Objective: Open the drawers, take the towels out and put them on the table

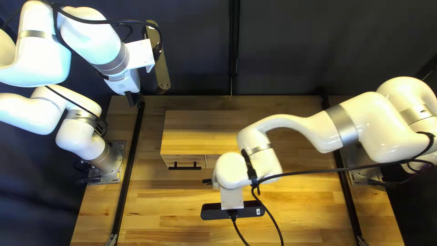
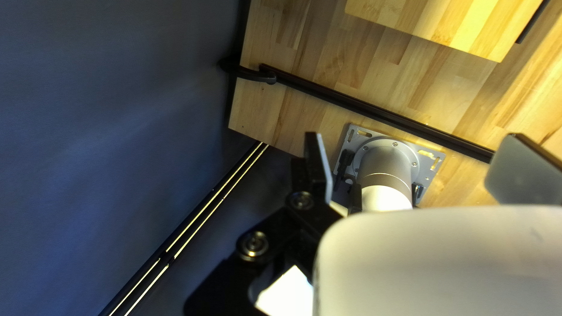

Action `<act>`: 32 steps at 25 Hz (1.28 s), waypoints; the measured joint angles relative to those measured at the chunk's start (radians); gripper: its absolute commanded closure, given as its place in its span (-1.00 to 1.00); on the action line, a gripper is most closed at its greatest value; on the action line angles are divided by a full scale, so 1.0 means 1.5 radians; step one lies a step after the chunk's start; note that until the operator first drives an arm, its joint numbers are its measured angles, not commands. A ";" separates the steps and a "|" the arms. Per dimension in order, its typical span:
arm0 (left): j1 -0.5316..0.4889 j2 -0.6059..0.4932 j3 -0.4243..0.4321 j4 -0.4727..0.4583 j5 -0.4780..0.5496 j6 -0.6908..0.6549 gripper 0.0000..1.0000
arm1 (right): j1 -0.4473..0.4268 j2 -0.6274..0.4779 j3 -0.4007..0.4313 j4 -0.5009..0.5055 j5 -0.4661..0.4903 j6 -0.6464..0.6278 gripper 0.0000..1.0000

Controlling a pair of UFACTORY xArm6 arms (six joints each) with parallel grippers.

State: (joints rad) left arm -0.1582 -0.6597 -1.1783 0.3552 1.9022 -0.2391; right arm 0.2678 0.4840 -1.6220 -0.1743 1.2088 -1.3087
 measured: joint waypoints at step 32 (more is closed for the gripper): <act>0.000 0.000 0.000 0.000 0.000 0.000 -1.00 | -0.005 0.043 0.027 -0.148 0.001 0.129 -1.00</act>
State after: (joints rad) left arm -0.1582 -0.6597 -1.1783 0.3552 1.9022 -0.2391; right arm 0.2607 0.5486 -1.5822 -0.3956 1.2100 -1.1156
